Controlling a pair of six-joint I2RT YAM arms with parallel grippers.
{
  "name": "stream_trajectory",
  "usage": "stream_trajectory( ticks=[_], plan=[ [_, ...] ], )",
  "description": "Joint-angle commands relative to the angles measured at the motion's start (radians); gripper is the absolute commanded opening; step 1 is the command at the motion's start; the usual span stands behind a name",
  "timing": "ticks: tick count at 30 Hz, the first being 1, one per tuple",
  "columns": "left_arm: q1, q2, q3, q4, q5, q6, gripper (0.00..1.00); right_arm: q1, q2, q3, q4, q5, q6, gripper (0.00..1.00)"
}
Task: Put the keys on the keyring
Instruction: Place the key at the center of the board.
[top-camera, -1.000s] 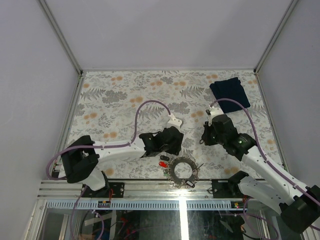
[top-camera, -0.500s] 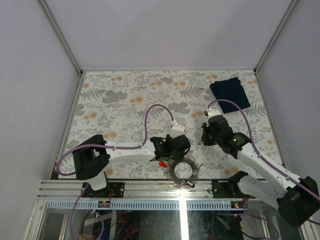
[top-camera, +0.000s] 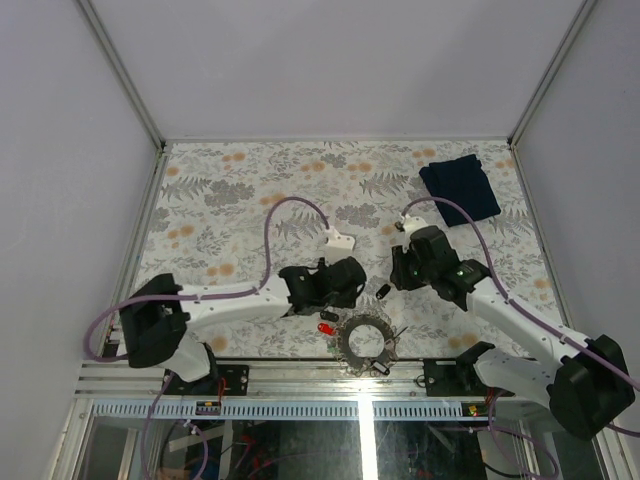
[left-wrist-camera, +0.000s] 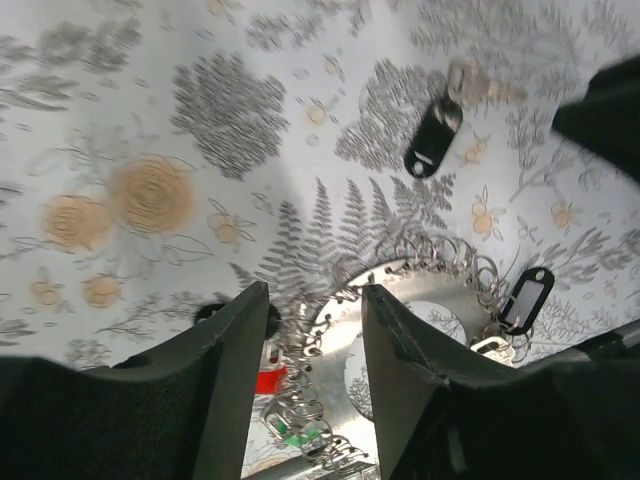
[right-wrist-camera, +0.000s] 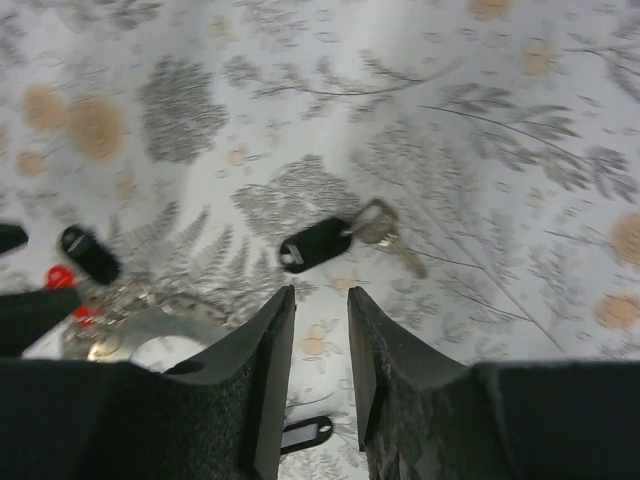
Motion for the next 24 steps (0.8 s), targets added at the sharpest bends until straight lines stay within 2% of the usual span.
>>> stream_trajectory(
  ticks=[1, 4, 9, 14, 19, 24],
  plan=[
    [0.067, -0.135, -0.068, 0.081, -0.058, 0.056, 0.43, -0.001, 0.067, 0.086, 0.07, -0.305, -0.068, 0.34],
    [0.103, -0.235, -0.116, 0.093, -0.104, 0.076, 0.44, 0.026, 0.14, 0.112, 0.084, -0.432, -0.066, 0.34],
    [0.162, -0.368, -0.186, 0.106, -0.134, 0.09, 0.46, 0.123, 0.261, 0.169, 0.065, -0.447, -0.098, 0.36],
    [0.204, -0.42, -0.216, 0.098, -0.132, 0.1, 0.46, 0.204, 0.373, 0.215, 0.049, -0.438, -0.11, 0.36],
    [0.21, -0.425, -0.218, 0.093, -0.121, 0.111, 0.47, 0.227, 0.423, 0.25, -0.023, -0.27, -0.074, 0.35],
    [0.211, -0.419, -0.222, 0.101, -0.118, 0.121, 0.47, 0.227, 0.36, 0.205, -0.076, -0.055, -0.023, 0.39]
  ],
)
